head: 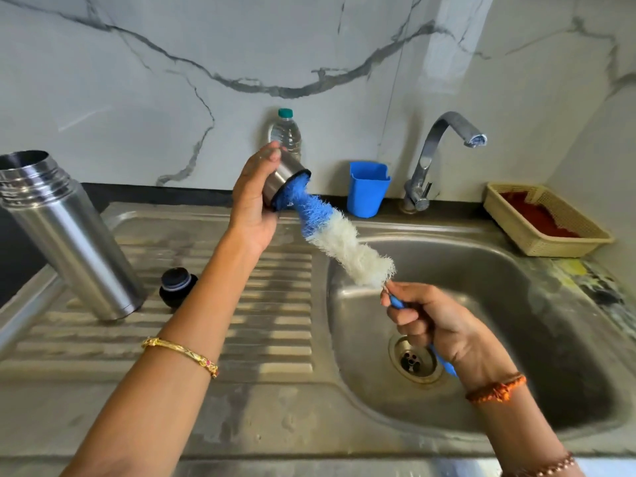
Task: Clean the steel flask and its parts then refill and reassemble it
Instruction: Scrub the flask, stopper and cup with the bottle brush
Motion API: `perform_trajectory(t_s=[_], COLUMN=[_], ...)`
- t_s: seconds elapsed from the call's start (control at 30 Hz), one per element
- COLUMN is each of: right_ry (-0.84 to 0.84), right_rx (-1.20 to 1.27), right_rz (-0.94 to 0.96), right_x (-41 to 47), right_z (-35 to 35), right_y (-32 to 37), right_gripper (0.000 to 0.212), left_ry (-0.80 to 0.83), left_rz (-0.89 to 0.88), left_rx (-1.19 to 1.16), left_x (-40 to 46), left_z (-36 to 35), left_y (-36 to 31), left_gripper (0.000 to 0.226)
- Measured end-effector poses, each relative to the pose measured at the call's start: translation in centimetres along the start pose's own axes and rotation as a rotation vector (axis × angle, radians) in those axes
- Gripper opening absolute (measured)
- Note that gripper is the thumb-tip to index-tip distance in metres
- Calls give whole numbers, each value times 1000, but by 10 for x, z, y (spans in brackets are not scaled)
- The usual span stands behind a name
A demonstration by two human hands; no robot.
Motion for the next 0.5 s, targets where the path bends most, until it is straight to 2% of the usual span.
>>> perform_trajectory(t_s=[0.07, 0.17, 0.2, 0.3, 0.33, 0.43, 0.5], right_ry=[-42, -144, -229, -734, -877, -1182, -1258], right_rx=[-111, -283, -398, -959, -1112, -1284, -1269], right_rz=[88, 304, 416, 870, 955, 1036, 1013], right_x=[3, 1, -1, -23, -30, -45, -49], right_z=[1, -3, -1, 6, 6, 23, 38], right_y=[11, 25, 28, 41, 41, 40, 39], right_gripper=[28, 10, 9, 12, 17, 44, 57], left_ry=[-41, -208, -260, -335, -342, -362, -372], left_rz=[28, 103, 120, 162, 173, 174, 157], left_rx=[17, 70, 73, 83, 83, 75, 59], left_x=[3, 4, 3, -2, -4, -4, -2], left_z=[0, 9, 13, 16, 15, 12, 11], left_y=[-2, -3, -2, 0, 1, 1, -2], left_gripper=[44, 25, 25, 22, 21, 20, 19])
Point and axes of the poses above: each hand's wrist, its own x-axis towards the middle knuckle, its own z-axis out of the back of the hand, y = z × x, the point moved 6 cm from there along x, towards the middle knuckle, and after that the axes turned 4 degrees about z, right-handed, at the moved point
